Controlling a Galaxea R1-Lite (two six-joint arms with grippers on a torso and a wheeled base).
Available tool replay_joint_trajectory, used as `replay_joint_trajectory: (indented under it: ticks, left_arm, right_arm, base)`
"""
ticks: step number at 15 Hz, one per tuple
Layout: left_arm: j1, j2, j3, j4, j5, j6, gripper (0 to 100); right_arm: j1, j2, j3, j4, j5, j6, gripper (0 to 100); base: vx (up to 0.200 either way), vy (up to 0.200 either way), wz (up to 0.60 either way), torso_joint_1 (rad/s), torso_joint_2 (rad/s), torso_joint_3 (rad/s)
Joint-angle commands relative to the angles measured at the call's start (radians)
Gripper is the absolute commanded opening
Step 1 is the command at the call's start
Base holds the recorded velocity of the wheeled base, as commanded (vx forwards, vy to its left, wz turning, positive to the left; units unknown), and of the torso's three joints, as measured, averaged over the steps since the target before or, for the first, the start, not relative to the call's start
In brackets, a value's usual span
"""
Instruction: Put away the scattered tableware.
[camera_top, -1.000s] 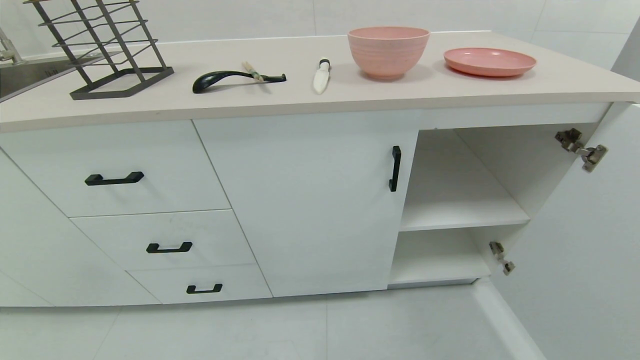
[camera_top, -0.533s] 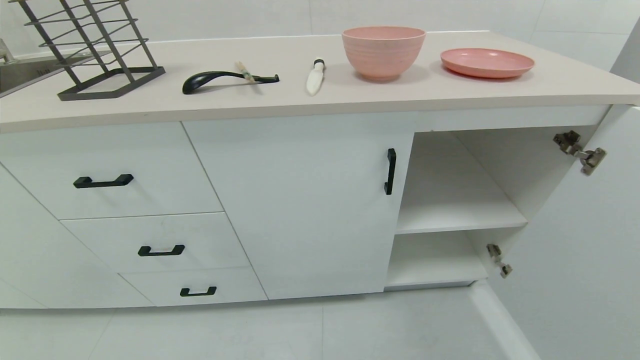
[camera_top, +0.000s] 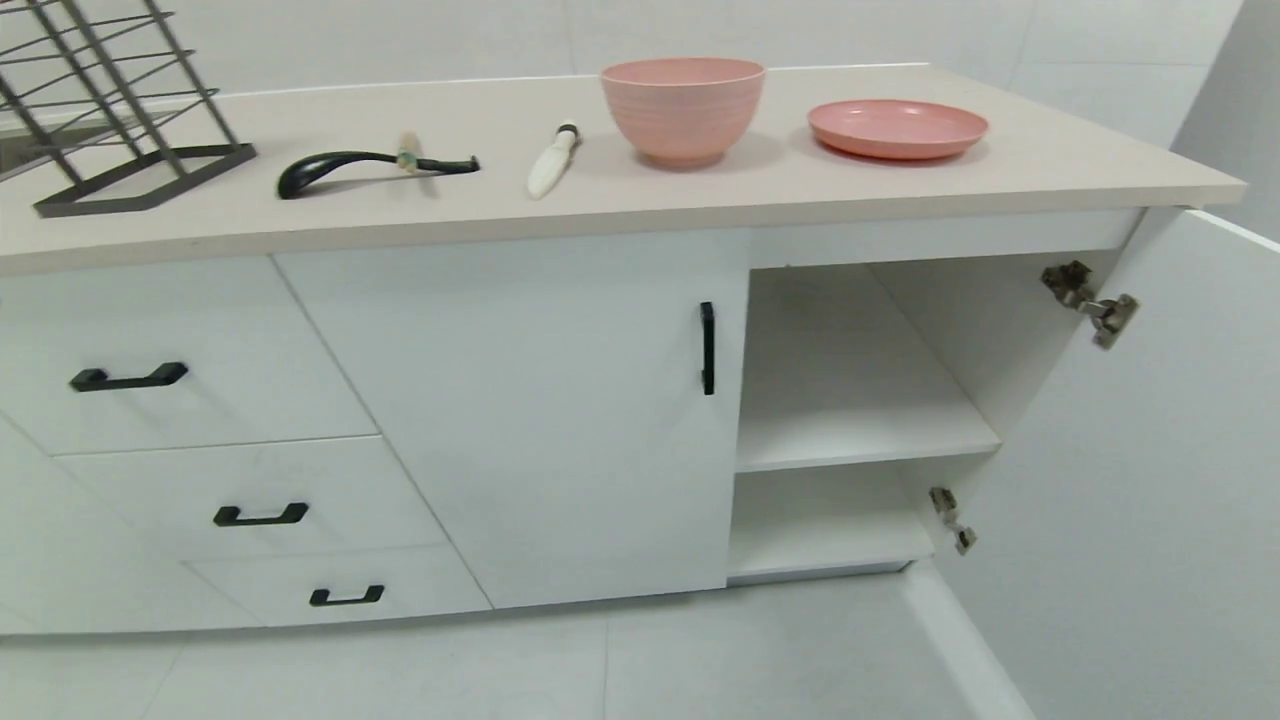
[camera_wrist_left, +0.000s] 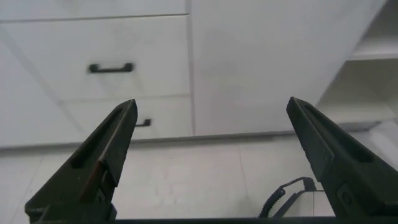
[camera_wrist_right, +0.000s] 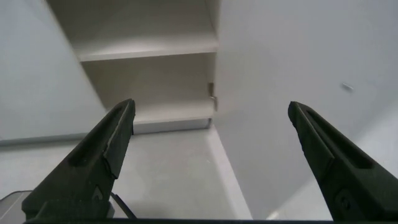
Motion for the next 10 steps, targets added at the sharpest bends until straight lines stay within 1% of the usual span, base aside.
replay_joint_trajectory:
  ticks: [1, 5, 10]
  left_arm:
    - [0.001, 0.003, 0.0, 0.0, 0.0, 0.002, 100]
    - [0.001, 0.003, 0.0, 0.0, 0.0, 0.006, 100]
    - [0.001, 0.003, 0.0, 0.0, 0.002, -0.001, 100]
  right_arm:
    - [0.0, 0.0, 0.0, 0.0, 0.0, -0.001, 100]
    - [0.0, 0.0, 0.0, 0.0, 0.0, -0.001, 100]
    - [0.001, 0.0, 0.0, 0.0, 0.003, -0.008, 100]
  base:
    - [0.0, 0.0, 0.0, 0.0, 0.0, 0.0]
    - [0.2, 0.0, 0.0, 0.001, 0.0, 0.002]
    - [0.0, 0.0, 0.0, 0.0, 0.0, 0.0]
